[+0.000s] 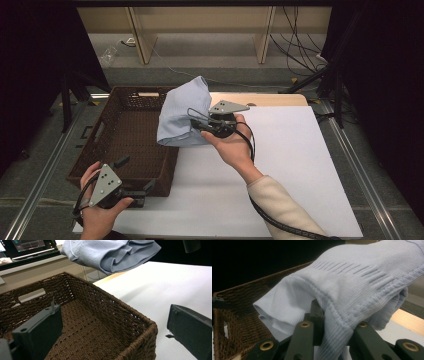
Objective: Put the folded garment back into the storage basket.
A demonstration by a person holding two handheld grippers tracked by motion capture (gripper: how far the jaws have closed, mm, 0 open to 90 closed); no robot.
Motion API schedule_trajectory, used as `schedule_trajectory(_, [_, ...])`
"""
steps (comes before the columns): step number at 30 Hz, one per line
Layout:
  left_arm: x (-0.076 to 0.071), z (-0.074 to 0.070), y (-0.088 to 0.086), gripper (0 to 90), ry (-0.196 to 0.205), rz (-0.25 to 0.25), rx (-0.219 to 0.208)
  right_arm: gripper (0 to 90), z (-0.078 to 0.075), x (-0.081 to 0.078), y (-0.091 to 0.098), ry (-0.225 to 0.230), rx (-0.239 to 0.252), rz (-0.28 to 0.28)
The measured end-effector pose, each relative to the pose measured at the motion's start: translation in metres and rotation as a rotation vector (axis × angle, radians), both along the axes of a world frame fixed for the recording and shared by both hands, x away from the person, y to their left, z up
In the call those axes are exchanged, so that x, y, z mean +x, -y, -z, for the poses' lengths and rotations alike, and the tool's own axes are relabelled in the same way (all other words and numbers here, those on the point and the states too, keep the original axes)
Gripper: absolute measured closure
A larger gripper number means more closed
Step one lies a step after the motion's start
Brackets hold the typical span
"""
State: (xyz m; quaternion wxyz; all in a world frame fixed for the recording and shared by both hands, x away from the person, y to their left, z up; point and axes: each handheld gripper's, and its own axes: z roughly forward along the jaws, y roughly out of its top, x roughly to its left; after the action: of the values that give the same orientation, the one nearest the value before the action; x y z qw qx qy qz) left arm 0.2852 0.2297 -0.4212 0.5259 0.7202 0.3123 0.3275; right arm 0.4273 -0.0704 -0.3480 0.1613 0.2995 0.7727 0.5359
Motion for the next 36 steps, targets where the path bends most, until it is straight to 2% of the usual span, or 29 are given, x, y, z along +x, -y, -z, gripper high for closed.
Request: schedule_trajectory(36, [0.000,-0.001,-0.001,0.0,0.002,-0.003,-0.002,78.6,-0.003,0.004,-0.026,-0.006,-0.011,-0.034])
